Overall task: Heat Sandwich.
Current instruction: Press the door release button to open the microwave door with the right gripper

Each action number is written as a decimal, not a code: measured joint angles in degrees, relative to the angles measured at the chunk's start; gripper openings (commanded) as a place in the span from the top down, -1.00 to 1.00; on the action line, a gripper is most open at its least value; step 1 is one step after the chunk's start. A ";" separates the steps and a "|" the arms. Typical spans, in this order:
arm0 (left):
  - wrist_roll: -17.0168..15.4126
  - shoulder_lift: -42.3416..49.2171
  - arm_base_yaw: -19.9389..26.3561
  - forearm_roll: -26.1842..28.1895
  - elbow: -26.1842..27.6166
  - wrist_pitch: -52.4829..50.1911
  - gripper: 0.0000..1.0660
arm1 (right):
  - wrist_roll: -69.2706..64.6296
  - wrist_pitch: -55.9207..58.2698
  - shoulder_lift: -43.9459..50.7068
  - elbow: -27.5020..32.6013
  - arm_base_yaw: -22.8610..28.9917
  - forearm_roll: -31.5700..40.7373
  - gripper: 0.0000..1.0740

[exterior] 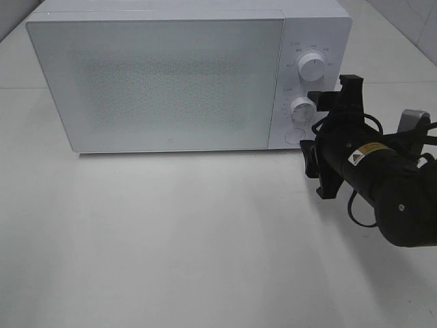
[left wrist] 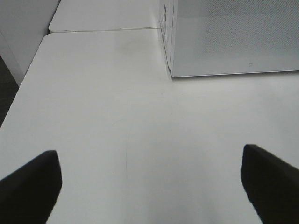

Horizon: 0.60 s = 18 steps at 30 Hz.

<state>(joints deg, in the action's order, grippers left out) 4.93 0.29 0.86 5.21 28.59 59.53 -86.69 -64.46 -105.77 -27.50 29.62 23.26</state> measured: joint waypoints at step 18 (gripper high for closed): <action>0.00 0.00 0.00 0.00 0.00 0.00 -0.83 | 31.28 32.60 17.65 -0.06 -1.03 -4.53 -0.41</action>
<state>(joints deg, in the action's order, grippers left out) 4.93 0.29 0.86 5.21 28.59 59.53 -55.41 -31.86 -88.12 -27.56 28.59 18.74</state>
